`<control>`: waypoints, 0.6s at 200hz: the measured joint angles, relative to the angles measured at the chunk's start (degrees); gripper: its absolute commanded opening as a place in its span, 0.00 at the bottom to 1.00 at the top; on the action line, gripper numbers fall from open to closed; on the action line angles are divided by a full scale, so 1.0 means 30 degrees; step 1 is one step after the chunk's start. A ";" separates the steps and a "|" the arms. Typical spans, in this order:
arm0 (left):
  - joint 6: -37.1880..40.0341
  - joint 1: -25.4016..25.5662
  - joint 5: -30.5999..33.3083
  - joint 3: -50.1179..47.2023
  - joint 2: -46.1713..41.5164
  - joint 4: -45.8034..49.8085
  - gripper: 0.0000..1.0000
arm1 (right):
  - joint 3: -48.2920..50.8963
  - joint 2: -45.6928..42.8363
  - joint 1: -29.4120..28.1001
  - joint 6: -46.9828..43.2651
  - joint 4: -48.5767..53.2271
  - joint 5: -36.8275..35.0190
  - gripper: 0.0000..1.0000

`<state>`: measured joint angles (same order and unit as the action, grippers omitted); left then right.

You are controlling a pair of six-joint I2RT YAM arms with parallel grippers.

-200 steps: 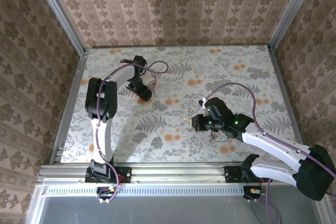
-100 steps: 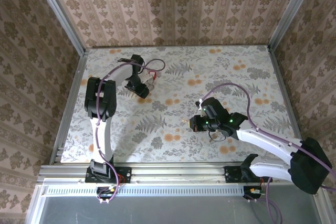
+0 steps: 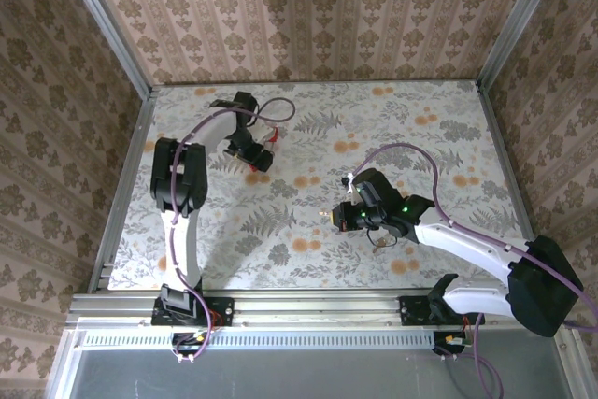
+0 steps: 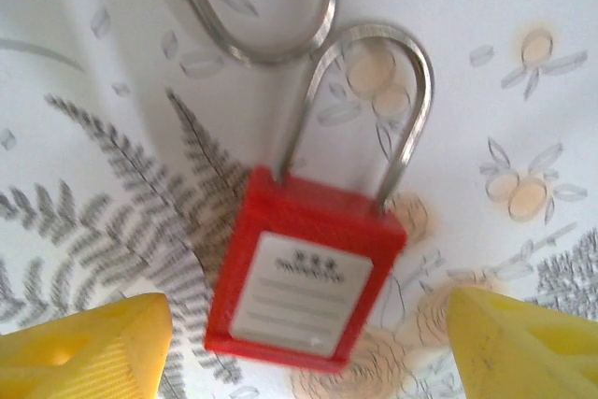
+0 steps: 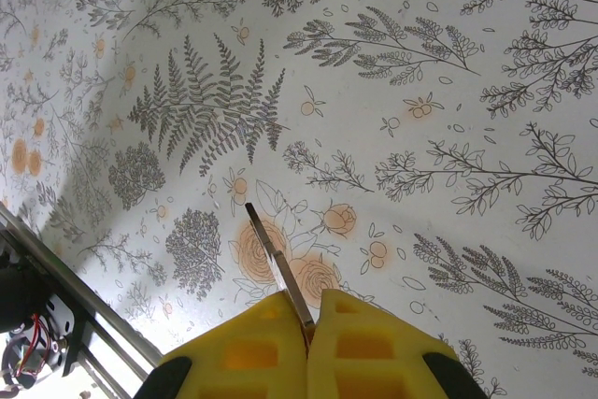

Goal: Unlock with the key

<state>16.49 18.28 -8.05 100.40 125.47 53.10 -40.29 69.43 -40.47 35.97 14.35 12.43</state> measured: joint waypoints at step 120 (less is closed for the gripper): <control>-0.0029 -0.0168 0.0539 0.1945 0.1814 0.0648 0.38 | 0.0051 -0.0284 0.0000 0.0007 0.0007 0.0000 0.00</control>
<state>16.40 17.78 -6.44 106.24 130.91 55.05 -40.14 68.58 -40.47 35.99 14.37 12.43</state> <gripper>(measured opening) 0.449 0.071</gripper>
